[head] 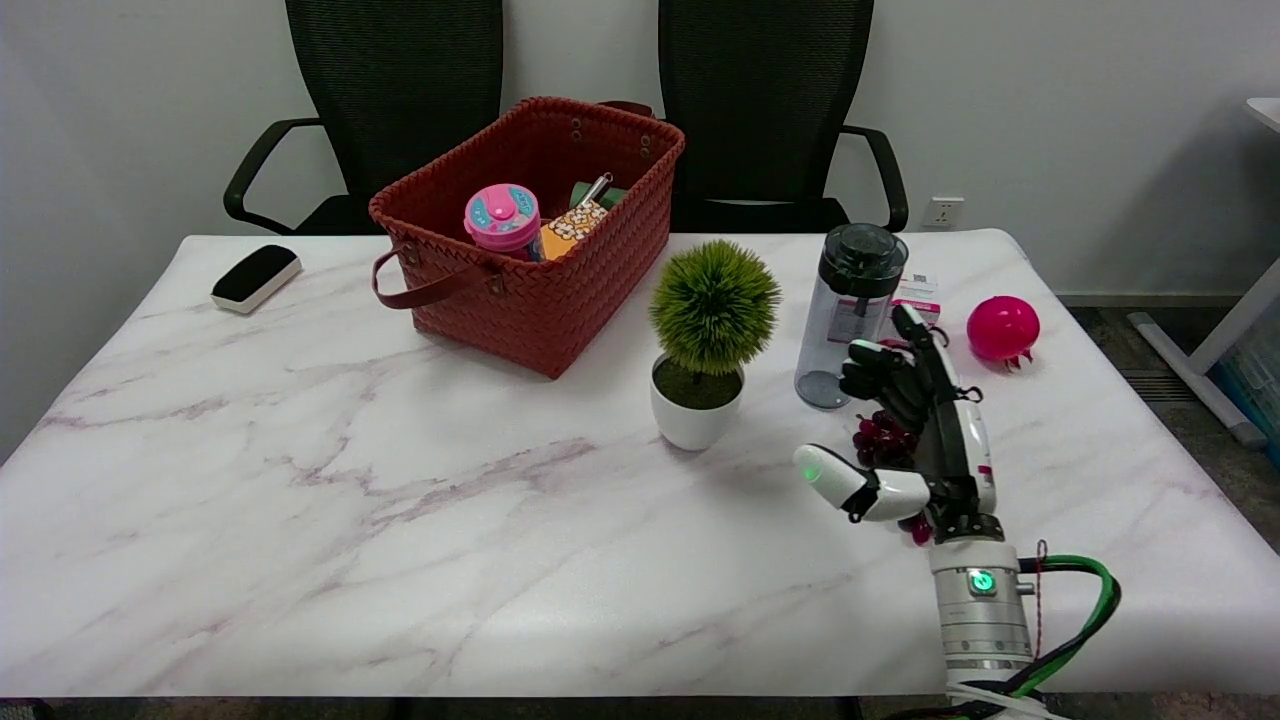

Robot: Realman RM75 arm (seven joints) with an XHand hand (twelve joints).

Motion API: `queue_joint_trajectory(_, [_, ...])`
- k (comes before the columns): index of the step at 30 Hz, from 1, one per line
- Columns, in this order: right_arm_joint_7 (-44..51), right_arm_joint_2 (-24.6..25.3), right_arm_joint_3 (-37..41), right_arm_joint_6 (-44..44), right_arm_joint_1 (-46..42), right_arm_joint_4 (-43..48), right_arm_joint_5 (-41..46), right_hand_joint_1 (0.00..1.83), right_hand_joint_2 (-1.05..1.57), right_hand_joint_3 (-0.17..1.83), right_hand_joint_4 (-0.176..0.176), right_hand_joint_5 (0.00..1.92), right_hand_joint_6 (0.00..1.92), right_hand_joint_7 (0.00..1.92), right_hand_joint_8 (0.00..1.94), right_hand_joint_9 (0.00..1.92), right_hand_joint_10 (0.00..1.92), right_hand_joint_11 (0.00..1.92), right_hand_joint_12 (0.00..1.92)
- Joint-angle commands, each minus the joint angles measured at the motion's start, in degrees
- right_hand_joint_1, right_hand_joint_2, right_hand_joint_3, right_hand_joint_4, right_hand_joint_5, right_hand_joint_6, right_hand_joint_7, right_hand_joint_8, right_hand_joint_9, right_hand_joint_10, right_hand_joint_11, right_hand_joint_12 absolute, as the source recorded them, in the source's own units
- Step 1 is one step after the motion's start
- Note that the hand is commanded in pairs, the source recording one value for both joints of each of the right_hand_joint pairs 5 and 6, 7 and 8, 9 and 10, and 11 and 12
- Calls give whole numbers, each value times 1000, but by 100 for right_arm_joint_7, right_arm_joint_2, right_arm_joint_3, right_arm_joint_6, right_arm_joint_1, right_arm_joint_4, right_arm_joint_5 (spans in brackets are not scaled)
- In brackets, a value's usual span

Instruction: Pick up the potted plant.

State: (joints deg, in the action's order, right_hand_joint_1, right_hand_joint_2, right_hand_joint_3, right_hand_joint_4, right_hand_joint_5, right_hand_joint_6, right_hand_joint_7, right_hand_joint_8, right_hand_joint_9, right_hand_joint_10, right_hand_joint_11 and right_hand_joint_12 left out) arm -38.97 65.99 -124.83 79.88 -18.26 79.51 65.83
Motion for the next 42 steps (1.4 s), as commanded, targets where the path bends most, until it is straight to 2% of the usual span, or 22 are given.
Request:
queue_joint_trajectory(1, [-761, 22, -182, -1072, 492, -431, 32, 1055, -39, 797, 0, 181, 181, 538, 538, 593, 593, 619, 619])
queue_joint_trajectory(12, [-1244, 79, -134, -1785, 925, -888, -9, 1051, -31, 791, 0, 254, 254, 535, 535, 584, 584, 598, 598])
queue_joint_trajectory(20, [-1588, 55, -53, -1746, 996, -1145, -9, 1048, -34, 782, 0, 294, 294, 532, 532, 576, 576, 586, 586])
queue_joint_trajectory(28, [-1628, 47, 1, -1800, 1028, -1196, -9, 1050, -66, 775, 0, 303, 303, 506, 506, 437, 437, 452, 452])
queue_joint_trajectory(42, [-1692, 15, 2, -2098, 1205, -1248, -81, 1049, -94, 741, 0, 302, 302, 479, 479, 419, 419, 427, 427])
